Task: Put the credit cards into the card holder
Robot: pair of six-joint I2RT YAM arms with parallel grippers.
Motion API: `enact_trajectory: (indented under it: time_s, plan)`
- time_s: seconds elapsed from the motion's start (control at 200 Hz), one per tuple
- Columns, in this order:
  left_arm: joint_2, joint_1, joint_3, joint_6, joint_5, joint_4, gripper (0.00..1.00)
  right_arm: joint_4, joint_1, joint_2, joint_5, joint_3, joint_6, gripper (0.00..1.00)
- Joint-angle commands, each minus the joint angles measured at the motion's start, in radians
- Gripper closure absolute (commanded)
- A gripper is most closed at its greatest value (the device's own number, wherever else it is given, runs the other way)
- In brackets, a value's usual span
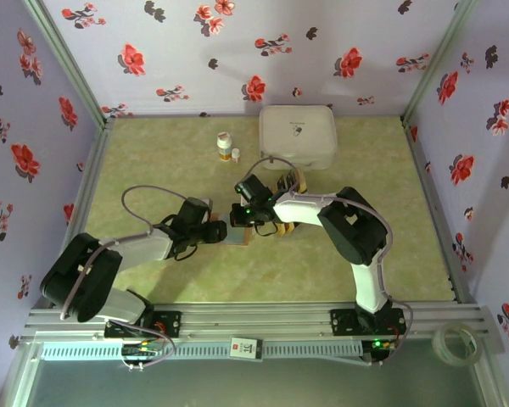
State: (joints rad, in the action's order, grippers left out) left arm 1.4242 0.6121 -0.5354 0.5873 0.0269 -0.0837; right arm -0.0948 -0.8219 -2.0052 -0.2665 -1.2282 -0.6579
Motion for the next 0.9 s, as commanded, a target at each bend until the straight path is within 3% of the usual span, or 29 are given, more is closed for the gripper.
enact_trajectory:
  time_s: [0.0, 0.35, 0.45, 0.625, 0.895]
  plan:
    - [0.028, 0.014, 0.006, -0.033, -0.017, -0.009, 0.45, 0.007, -0.006, -0.021, -0.01, -0.025, -0.015, 0.95]
    - [0.068, 0.026, 0.002, -0.056, -0.066, 0.027, 0.57, -0.003, -0.005, -0.01, -0.007, -0.031, -0.016, 0.92]
    - [0.089, 0.029, -0.006, -0.061, -0.074, 0.038, 0.59, -0.01, -0.005, 0.012, -0.003, -0.028, -0.013, 0.85]
    - [0.117, 0.037, -0.006, -0.057, -0.08, 0.032, 0.6, -0.005, 0.007, 0.07, 0.015, 0.004, -0.02, 0.64]
    - [0.128, 0.04, -0.008, -0.057, -0.081, 0.022, 0.6, 0.047, 0.018, 0.11, 0.026, 0.081, -0.054, 0.55]
